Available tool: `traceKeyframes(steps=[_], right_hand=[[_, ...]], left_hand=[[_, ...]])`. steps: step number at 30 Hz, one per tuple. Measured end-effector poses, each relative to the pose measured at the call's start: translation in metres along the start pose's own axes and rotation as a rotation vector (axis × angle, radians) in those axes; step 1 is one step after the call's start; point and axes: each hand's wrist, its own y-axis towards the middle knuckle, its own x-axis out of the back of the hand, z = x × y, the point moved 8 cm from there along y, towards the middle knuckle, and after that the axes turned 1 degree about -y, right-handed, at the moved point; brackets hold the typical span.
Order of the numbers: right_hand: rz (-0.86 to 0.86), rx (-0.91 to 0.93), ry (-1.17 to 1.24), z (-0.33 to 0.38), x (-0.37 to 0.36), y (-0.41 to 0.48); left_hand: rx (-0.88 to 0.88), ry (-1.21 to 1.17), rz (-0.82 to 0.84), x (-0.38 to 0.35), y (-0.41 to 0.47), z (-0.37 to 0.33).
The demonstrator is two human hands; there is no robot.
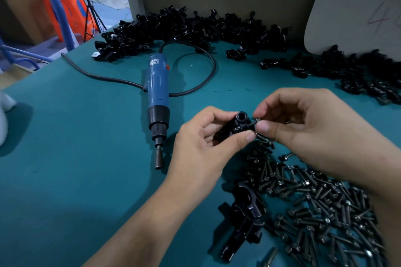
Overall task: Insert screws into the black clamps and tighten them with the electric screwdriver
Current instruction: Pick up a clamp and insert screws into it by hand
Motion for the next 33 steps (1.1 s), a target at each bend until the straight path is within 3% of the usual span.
traceKeyframes(steps=[27,33], right_hand=[[0.052,-0.057,-0.098,-0.005,-0.003,-0.002],[0.078,-0.069,0.071,-0.002,-0.004,-0.002]], left_hand=[[-0.038,0.014,0.044,-0.003,-0.001,-0.005],[-0.043,0.014,0.035,-0.003,-0.001,-0.004]])
